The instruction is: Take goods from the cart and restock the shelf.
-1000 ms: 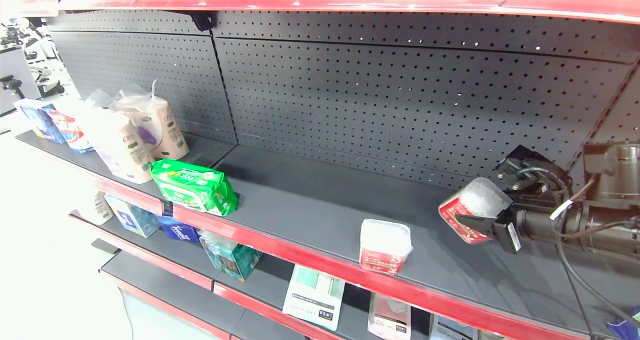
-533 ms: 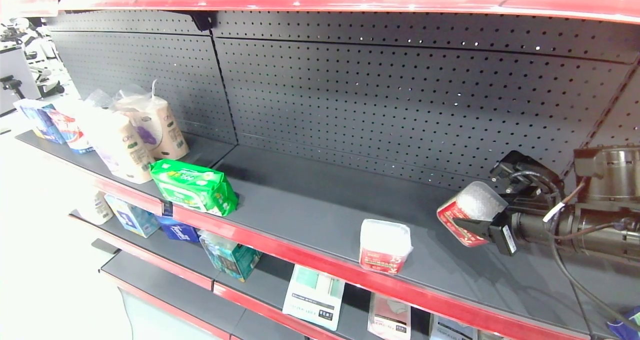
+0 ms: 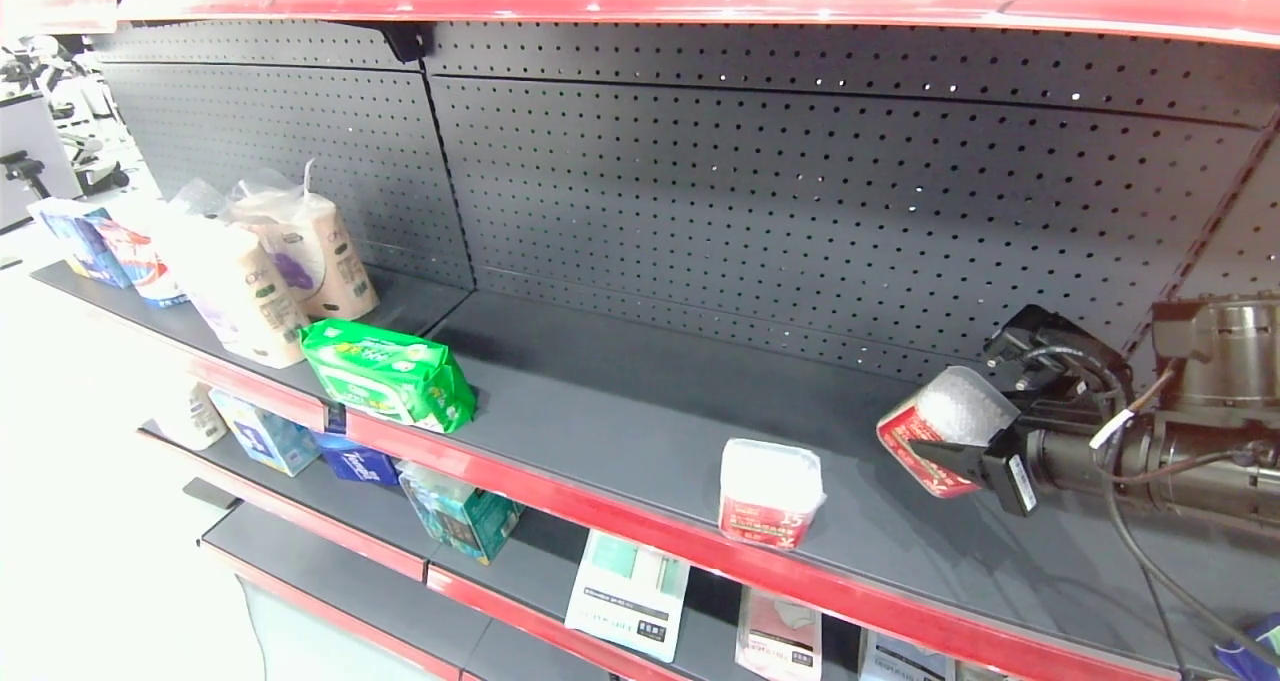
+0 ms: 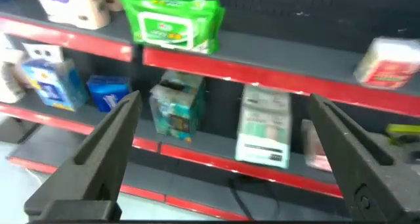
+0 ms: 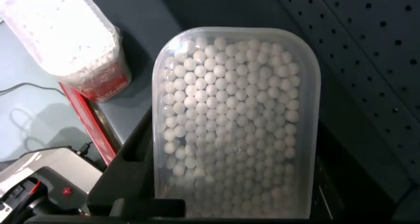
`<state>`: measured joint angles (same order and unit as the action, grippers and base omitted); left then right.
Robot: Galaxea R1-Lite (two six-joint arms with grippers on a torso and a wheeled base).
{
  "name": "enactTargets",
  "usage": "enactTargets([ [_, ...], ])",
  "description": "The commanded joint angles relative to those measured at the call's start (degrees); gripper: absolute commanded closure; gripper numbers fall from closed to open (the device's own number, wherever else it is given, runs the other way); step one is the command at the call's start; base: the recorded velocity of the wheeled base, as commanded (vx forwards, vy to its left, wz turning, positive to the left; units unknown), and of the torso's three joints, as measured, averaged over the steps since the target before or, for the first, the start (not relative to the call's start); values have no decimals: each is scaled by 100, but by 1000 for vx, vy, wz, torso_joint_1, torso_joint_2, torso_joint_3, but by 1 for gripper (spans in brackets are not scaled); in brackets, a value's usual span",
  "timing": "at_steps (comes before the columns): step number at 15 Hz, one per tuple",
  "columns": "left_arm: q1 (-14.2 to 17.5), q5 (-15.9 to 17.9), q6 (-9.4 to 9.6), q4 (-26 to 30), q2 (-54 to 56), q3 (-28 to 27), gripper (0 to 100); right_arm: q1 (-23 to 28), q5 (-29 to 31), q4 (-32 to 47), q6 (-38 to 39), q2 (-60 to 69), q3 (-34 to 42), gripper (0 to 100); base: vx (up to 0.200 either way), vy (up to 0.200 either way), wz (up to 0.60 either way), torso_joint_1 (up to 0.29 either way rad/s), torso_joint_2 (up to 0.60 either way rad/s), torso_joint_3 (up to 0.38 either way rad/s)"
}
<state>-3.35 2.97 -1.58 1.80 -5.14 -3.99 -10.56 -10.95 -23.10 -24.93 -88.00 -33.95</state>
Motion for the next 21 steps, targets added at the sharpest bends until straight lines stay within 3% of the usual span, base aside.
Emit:
enactTargets([
  [1, 80, -113, 141, -145, 93, 381, 0, 71, -4, -1, -3, 46, -6, 100, 0, 0, 0, 0, 0, 0],
  [13, 80, -122, 132, -154, 101, 390, 0, 71, -224, -10, -3, -349, -121, 100, 0, 0, 0, 0, 0, 0],
  [14, 80, -122, 132, -154, 101, 390, 0, 71, -584, -45, -12, -595, -323, 100, 0, 0, 0, 0, 0, 0],
  [21, 80, -122, 132, -154, 101, 390, 0, 19, -689, -45, -328, -1676, -1351, 100, 0, 0, 0, 0, 0, 0],
])
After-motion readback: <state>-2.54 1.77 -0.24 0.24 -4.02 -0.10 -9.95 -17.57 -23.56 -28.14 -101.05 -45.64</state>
